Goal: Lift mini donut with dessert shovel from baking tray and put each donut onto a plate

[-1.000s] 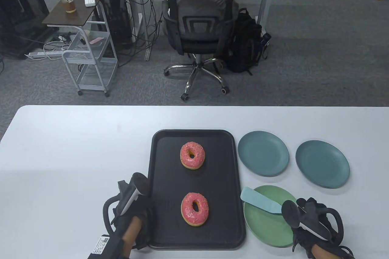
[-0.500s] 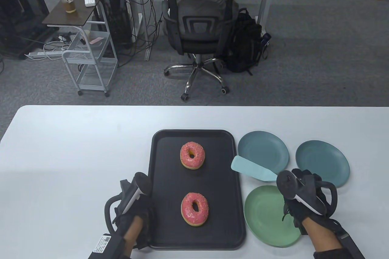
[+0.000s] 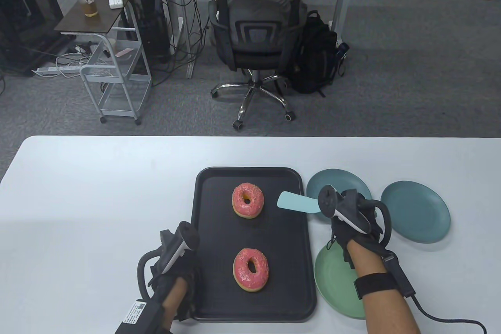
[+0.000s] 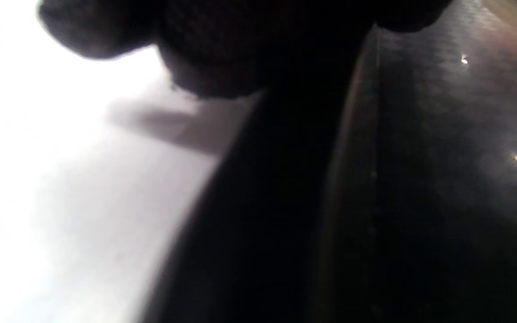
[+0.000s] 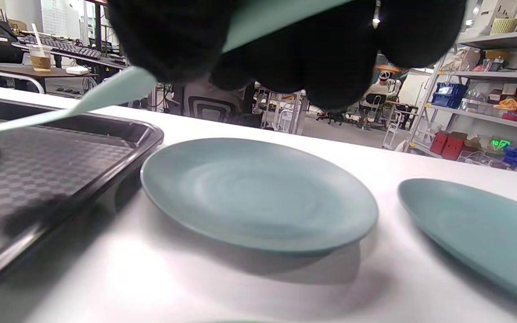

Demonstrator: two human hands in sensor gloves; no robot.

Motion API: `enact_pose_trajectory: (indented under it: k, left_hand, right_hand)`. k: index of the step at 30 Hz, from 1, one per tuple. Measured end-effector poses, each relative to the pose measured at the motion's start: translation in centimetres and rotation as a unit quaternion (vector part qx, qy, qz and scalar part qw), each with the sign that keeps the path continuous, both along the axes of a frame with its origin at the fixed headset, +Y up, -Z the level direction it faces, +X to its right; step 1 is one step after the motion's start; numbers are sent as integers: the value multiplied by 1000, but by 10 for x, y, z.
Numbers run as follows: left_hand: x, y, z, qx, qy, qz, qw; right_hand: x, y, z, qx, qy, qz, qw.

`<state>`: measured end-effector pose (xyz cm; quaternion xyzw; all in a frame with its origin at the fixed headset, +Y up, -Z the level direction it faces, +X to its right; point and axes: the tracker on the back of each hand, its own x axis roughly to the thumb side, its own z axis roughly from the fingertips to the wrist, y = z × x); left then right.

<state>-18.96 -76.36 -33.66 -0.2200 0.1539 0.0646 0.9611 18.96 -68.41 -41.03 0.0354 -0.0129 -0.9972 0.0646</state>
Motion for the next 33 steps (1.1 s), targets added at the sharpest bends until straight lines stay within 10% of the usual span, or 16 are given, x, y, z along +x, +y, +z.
enact_pose_trajectory:
  k: [33]
  left_hand:
    - [-1, 0, -1, -3, 1, 8, 1000]
  right_hand:
    - [-111, -40, -26, -31, 90, -39, 995]
